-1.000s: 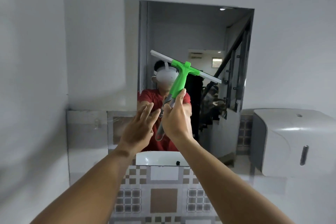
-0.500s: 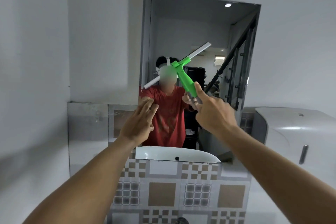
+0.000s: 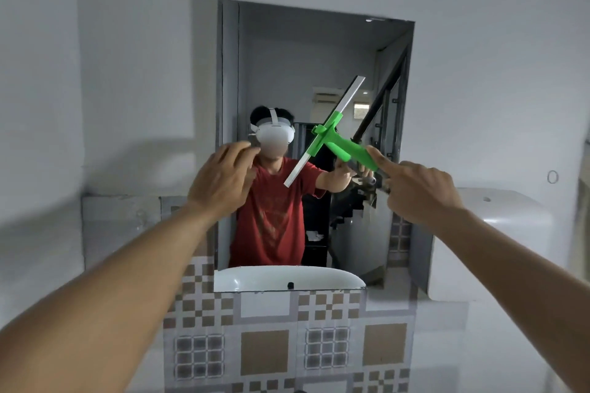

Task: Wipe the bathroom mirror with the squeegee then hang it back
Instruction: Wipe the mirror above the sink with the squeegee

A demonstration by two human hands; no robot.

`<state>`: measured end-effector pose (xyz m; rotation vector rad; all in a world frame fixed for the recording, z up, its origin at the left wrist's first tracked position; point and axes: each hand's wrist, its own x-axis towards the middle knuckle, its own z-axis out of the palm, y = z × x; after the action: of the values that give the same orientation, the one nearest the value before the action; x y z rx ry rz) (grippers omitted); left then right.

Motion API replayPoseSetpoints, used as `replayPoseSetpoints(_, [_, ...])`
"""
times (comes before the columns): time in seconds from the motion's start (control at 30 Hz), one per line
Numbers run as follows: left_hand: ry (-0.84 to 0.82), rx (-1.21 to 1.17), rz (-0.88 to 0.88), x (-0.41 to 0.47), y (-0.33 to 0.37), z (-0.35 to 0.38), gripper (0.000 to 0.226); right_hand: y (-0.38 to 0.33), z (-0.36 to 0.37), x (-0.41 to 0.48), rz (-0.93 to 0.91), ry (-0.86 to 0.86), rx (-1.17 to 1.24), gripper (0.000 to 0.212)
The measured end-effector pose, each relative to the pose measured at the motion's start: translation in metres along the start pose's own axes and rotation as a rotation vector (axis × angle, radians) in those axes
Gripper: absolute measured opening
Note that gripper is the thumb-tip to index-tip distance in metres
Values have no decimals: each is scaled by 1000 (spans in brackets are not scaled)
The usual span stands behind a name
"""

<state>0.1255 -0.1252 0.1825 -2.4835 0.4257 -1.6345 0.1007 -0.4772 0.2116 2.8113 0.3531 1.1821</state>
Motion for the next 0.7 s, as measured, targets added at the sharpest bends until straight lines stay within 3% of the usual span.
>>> replayPoseSetpoints(0.2, [-1, 173, 72, 92, -23, -40, 62, -4, 36, -19, 140, 33, 185, 82])
replayPoseSetpoints(0.33, [-119, 173, 80, 120, -30, -51, 75, -21, 55, -39, 238, 29, 377, 76])
replayPoseSetpoints(0.7, [-143, 134, 64, 124, -26, -42, 71, -147, 95, -80, 549, -58, 957, 86])
